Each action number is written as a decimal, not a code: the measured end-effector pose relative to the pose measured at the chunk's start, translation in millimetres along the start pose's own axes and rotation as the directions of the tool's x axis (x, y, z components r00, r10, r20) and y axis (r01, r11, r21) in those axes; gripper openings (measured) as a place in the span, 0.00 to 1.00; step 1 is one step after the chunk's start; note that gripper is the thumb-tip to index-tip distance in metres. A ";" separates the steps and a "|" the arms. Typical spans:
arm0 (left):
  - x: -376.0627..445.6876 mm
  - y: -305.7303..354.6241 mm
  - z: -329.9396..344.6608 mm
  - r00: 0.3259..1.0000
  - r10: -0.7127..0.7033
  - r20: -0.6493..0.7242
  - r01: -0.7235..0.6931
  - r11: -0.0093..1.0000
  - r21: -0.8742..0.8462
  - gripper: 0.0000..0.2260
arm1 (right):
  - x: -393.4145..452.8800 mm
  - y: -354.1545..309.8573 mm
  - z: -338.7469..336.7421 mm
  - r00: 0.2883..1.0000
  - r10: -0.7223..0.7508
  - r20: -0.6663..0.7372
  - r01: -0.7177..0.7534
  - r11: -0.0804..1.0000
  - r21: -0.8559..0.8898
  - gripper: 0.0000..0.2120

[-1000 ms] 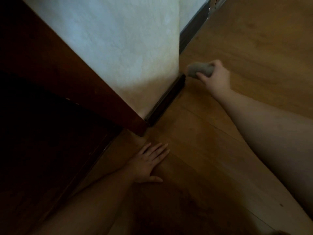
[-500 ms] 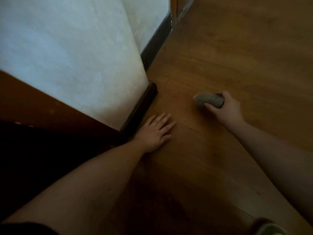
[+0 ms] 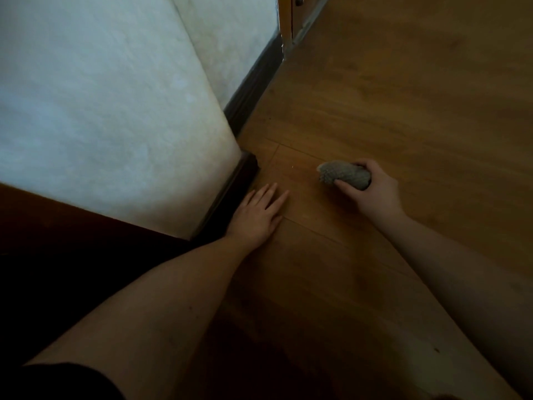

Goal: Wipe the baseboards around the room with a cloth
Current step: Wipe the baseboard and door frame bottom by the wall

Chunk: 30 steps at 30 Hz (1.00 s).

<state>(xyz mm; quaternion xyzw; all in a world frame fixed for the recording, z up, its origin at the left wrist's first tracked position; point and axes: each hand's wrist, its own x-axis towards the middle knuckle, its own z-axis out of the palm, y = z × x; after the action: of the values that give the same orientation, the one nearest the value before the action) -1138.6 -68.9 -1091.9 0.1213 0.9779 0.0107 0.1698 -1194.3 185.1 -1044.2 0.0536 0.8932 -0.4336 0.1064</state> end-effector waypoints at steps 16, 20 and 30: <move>46.5 -27.2 19.9 0.982 0.147 -0.116 -0.151 0.988 -0.029 0.31 | 99.7 -44.1 69.5 0.978 -0.158 0.137 0.151 0.987 0.061 0.26; 48.2 -26.9 20.5 0.982 0.150 -0.115 -0.154 0.988 -0.022 0.31 | 127.7 -67.8 95.8 0.926 -0.274 0.261 0.250 0.961 0.122 0.24; 47.5 -25.5 20.5 0.989 0.142 -0.033 -0.142 0.990 -0.003 0.34 | 174.3 -97.4 146.4 0.732 -0.471 0.492 0.506 0.860 0.070 0.24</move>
<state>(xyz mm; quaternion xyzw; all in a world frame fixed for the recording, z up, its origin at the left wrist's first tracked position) -1181.0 -82.7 -1128.5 0.1899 0.9695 0.0274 0.1527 -1361.0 10.5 -1099.2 -0.2987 0.8326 -0.4144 0.2143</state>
